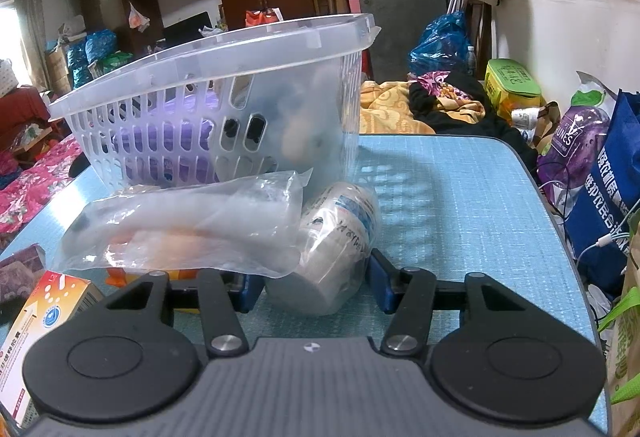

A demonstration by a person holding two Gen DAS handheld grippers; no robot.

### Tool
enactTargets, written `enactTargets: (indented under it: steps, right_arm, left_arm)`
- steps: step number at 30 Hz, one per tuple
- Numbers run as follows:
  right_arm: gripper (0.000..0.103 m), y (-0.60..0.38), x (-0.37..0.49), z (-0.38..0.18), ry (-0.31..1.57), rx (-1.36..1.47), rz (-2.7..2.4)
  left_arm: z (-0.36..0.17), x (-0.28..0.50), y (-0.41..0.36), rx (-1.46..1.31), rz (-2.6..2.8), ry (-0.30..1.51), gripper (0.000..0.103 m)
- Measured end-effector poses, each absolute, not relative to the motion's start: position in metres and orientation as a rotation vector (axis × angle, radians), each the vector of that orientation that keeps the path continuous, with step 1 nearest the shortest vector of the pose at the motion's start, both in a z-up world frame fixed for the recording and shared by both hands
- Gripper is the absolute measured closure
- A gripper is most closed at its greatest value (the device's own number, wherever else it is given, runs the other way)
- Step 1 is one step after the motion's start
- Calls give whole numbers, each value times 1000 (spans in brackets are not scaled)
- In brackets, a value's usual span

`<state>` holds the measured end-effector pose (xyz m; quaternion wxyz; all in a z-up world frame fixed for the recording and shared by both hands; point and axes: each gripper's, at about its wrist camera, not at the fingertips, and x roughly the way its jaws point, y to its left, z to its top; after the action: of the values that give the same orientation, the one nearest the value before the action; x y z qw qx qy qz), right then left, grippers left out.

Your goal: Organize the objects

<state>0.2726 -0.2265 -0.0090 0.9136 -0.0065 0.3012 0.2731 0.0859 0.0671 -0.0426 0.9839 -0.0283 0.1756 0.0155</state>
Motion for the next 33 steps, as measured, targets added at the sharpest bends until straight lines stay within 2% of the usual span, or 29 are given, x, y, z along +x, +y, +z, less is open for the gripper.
enactTargets:
  steps: [15, 21, 28, 33]
  right_arm:
    - [49, -267, 251, 7, 469, 19, 512]
    - [49, -275, 223, 36, 374, 27, 555]
    - [49, -247, 213, 86, 261, -56, 602]
    - [49, -210, 249, 121, 249, -94, 609]
  left_arm:
    - [-31, 65, 69, -51, 62, 203, 52]
    - [-14, 64, 59, -23, 49, 159, 53]
    - [41, 83, 51, 8, 38, 71, 53]
    - [98, 132, 45, 1, 33, 69, 53]
